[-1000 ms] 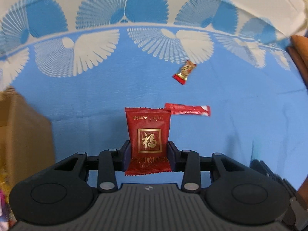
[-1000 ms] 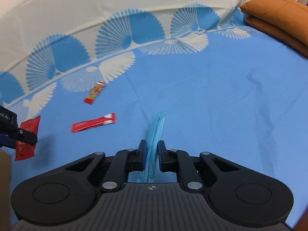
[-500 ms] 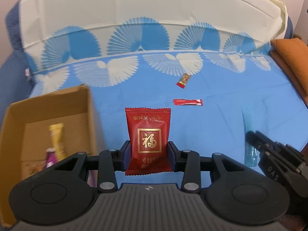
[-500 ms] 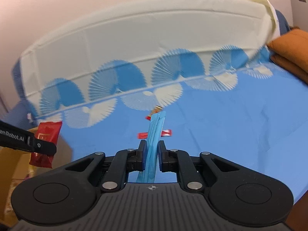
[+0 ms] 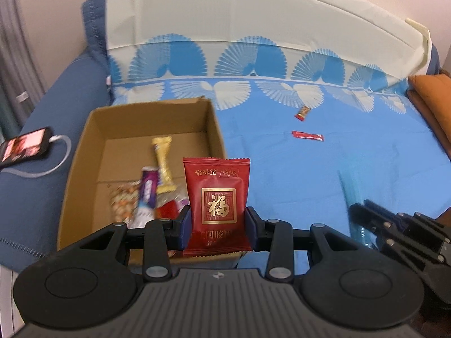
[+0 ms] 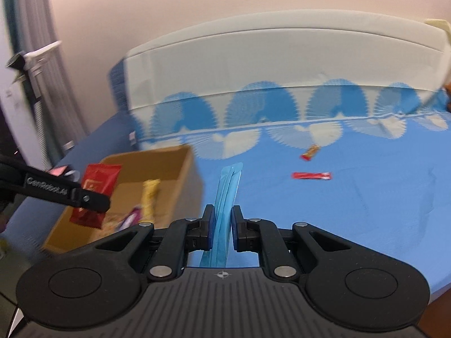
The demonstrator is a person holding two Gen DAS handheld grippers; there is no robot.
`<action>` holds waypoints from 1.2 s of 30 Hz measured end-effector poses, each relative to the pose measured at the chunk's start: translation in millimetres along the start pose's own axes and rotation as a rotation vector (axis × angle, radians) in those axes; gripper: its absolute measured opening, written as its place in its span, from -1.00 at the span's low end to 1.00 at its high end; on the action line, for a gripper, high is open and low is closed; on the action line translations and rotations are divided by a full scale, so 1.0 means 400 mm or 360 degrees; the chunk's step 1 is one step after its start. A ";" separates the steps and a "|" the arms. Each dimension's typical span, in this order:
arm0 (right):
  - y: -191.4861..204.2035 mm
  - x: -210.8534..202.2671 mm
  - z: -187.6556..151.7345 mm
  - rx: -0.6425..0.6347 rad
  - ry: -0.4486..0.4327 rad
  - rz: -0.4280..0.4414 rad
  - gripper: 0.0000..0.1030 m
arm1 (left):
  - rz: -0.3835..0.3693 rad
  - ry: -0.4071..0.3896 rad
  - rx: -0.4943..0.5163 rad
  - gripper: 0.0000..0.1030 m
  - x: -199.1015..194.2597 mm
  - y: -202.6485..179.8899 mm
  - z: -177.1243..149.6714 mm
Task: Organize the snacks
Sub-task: 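Carry the red packet with the left tool while the right tool carries the blue stick to the box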
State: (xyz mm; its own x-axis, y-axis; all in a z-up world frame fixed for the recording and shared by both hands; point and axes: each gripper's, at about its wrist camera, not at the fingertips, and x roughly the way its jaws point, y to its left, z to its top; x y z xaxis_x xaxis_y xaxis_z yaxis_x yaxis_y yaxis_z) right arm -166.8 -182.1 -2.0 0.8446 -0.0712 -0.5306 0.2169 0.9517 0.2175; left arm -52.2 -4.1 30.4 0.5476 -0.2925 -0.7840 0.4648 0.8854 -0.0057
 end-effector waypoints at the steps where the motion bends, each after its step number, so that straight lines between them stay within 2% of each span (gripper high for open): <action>1: 0.022 -0.008 -0.006 -0.0021 0.0008 0.0027 -0.74 | 0.0007 -0.0009 -0.0006 -0.15 -0.012 0.012 -0.013; 8: 0.126 -0.056 -0.037 -0.0140 0.0015 0.0111 -0.74 | 0.0024 -0.0056 -0.0094 -0.15 -0.090 0.078 -0.083; 17: 0.170 -0.084 -0.049 -0.0205 0.0008 0.0104 -0.74 | 0.0027 -0.0086 -0.0185 -0.15 -0.130 0.128 -0.131; 36: 0.195 -0.026 -0.035 -0.0259 0.0086 0.0079 -0.74 | 0.0028 -0.0071 -0.0254 -0.15 -0.095 0.196 -0.117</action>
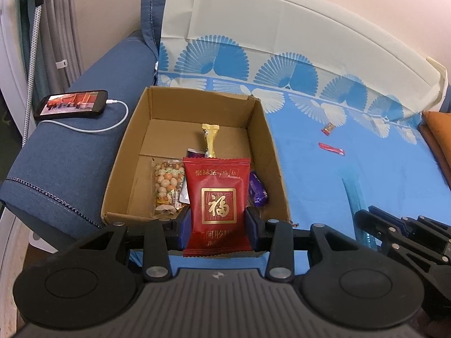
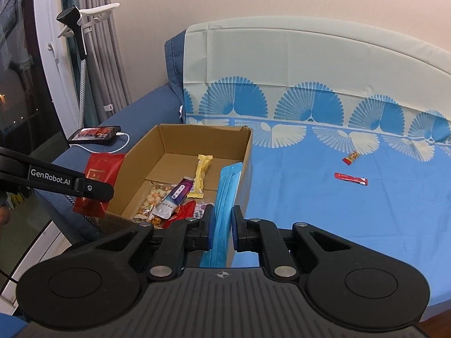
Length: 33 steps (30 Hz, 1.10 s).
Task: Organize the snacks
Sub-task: 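Carry the red packet with the left tool while the right tool carries the blue stick to the box, then open both tools to drop the packet and stick into the box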
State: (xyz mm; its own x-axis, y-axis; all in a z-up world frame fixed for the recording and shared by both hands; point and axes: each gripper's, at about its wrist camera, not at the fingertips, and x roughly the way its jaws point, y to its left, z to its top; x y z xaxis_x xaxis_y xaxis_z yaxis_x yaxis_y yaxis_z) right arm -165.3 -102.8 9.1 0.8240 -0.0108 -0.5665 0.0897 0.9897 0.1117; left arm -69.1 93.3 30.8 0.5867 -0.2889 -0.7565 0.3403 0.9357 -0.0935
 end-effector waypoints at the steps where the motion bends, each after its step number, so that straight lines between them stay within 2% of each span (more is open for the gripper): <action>1: 0.000 0.002 0.002 -0.0002 0.0001 0.0002 -0.74 | 0.0004 -0.0002 -0.0001 -0.15 0.002 0.004 0.004; 16: 0.024 0.090 0.066 -0.0027 0.0025 0.0085 -0.74 | 0.0042 -0.0026 -0.0012 -0.15 0.059 0.036 0.085; 33: 0.045 0.309 0.149 0.0011 0.0140 0.0181 -0.73 | 0.0082 0.0103 -0.0081 -0.14 0.252 0.101 0.175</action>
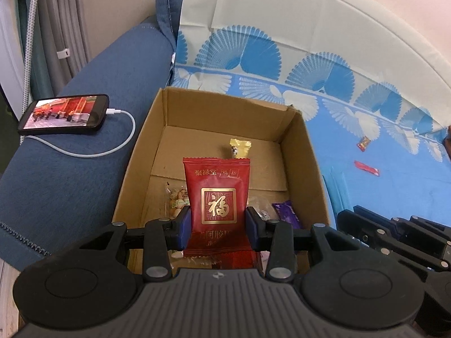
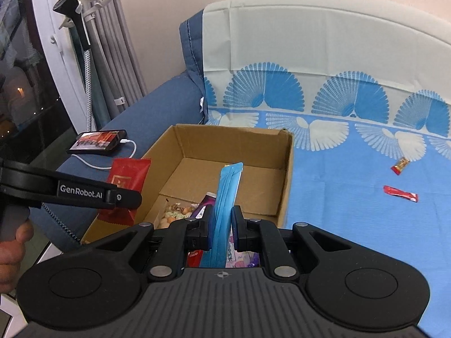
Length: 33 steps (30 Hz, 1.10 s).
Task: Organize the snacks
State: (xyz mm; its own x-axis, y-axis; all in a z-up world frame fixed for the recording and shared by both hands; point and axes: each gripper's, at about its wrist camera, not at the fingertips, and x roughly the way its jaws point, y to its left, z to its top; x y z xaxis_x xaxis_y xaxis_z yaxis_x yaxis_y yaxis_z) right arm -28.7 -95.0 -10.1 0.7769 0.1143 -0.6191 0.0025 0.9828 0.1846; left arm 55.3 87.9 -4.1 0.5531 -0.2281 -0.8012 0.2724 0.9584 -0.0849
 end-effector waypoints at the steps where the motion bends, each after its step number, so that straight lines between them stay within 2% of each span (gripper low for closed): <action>1: 0.001 0.014 0.004 0.0000 0.0008 0.0002 -0.73 | 0.0006 0.0009 -0.0001 -0.14 0.012 0.002 0.004; 12: -0.012 0.154 0.014 0.0008 0.0106 -0.0012 -0.73 | 0.0066 0.0088 0.0008 -0.10 0.147 0.024 0.032; 14: -0.016 0.174 0.017 0.0015 0.0119 -0.0014 -0.73 | 0.0082 0.0097 0.0029 0.05 0.169 0.027 0.036; 15: -0.018 0.183 0.019 0.0019 0.0125 -0.0012 -0.68 | 0.0081 0.0105 0.0044 0.34 0.176 0.027 0.038; 16: -0.019 0.191 0.021 0.0023 0.0133 -0.0014 -0.67 | 0.0084 0.0116 0.0054 0.85 0.183 0.028 0.040; 17: -0.021 0.198 0.023 0.0030 0.0139 -0.0022 -0.65 | 0.0101 0.0120 0.0055 0.99 0.186 0.030 0.040; 18: -0.026 0.202 0.025 0.0040 0.0149 -0.0028 -0.40 | 0.0153 0.0098 0.0046 0.99 0.186 0.031 0.039; 19: -0.029 0.204 0.026 0.0059 0.0154 -0.0054 -0.04 | 0.0193 0.0078 0.0047 0.99 0.184 0.035 0.035; 20: -0.032 0.204 0.026 0.0073 0.0161 -0.0064 0.20 | 0.0209 0.0089 0.0057 0.99 0.185 0.038 0.032; 21: -0.033 0.201 0.026 0.0085 0.0179 -0.0067 0.53 | 0.0219 0.0110 0.0067 0.99 0.186 0.041 0.027; 22: -0.033 0.195 0.022 0.0082 0.0176 -0.0067 0.63 | 0.0226 0.0121 0.0071 0.99 0.184 0.044 0.020; 25: -0.021 0.171 0.003 0.0027 0.0195 -0.0060 0.73 | 0.0250 0.0128 0.0044 0.99 0.163 0.054 -0.007; 33: 0.018 0.056 -0.051 -0.0026 0.0183 -0.0063 0.82 | 0.0235 0.0120 -0.0021 0.99 0.061 0.047 -0.097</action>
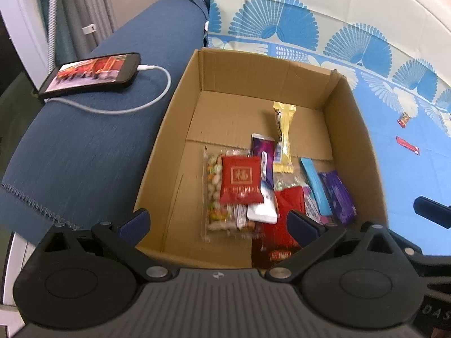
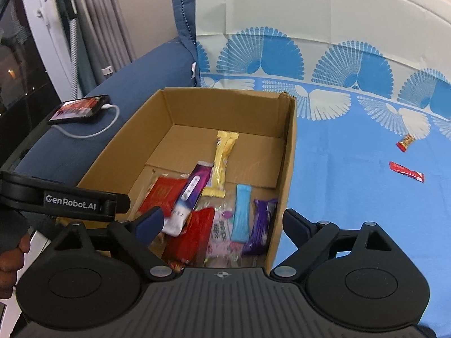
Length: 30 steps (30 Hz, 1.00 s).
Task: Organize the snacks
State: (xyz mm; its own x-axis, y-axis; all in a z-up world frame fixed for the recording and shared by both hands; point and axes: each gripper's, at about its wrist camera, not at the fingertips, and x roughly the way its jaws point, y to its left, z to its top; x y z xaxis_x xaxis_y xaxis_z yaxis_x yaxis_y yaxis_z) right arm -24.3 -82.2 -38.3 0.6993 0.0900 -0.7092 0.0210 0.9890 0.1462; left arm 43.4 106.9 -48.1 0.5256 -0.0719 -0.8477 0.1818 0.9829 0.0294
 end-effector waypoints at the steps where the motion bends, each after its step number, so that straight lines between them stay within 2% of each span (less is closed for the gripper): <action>1: 0.007 -0.019 -0.008 -0.0008 -0.0013 -0.0005 0.83 | 0.0005 -0.0007 -0.0005 0.99 -0.011 -0.002 -0.008; 6: 0.026 -0.098 -0.039 -0.0023 -0.0070 -0.0008 0.88 | -0.0004 -0.0070 -0.0032 0.99 -0.082 -0.006 -0.056; 16: 0.038 -0.241 -0.088 -0.0062 -0.0233 -0.0039 0.95 | -0.0001 -0.0171 0.0017 0.99 -0.189 -0.030 -0.131; 21: 0.044 -0.282 -0.115 -0.0069 -0.0266 -0.0040 0.96 | 0.0001 -0.0192 0.0054 0.99 -0.227 -0.043 -0.178; 30: 0.054 -0.335 -0.130 -0.0087 -0.0350 -0.0031 0.97 | 0.0004 -0.0280 0.0092 0.99 -0.281 -0.056 -0.198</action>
State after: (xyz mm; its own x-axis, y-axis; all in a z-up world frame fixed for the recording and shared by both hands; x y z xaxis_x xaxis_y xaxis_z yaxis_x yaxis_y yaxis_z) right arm -154.5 -66.8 23.9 0.8383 0.0490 -0.5430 0.0016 0.9957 0.0923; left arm -85.7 106.3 4.5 0.6626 -0.1029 -0.7419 0.2250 0.9721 0.0662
